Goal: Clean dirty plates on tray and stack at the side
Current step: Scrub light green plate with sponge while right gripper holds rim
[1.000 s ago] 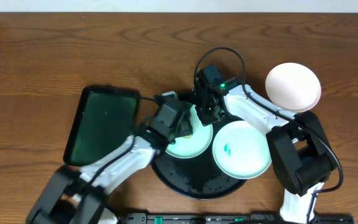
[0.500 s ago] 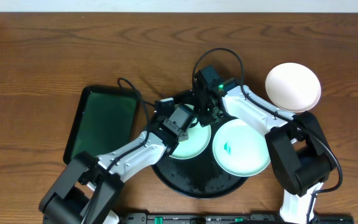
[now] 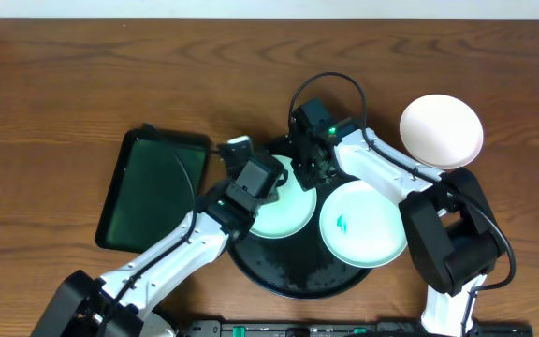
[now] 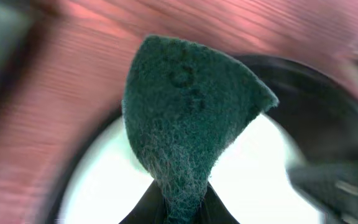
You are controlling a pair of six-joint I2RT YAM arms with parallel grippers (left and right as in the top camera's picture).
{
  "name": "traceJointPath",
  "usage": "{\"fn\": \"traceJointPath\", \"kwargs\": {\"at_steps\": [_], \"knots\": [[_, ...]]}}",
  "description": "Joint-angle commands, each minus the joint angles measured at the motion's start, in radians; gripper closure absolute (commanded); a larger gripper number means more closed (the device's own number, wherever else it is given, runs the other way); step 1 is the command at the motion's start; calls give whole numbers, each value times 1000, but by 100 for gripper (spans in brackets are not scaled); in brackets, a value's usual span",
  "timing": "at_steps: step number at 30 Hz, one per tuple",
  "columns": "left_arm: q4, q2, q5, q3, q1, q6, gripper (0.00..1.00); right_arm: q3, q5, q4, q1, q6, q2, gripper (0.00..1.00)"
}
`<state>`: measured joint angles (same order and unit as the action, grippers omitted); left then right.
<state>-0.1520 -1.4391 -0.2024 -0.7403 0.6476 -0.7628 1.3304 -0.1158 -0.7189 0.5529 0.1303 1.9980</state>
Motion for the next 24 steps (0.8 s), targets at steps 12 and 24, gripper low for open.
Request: {"fn": "traceJointPath", "kwargs": {"at_steps": [12, 24], "knots": [[-107, -181, 94, 5, 32, 26, 93, -5, 48, 4, -5, -5, -8, 99], [-277, -116, -360, 5, 32, 36, 93, -5, 64, -6, -11, -8, -8, 99]]}}
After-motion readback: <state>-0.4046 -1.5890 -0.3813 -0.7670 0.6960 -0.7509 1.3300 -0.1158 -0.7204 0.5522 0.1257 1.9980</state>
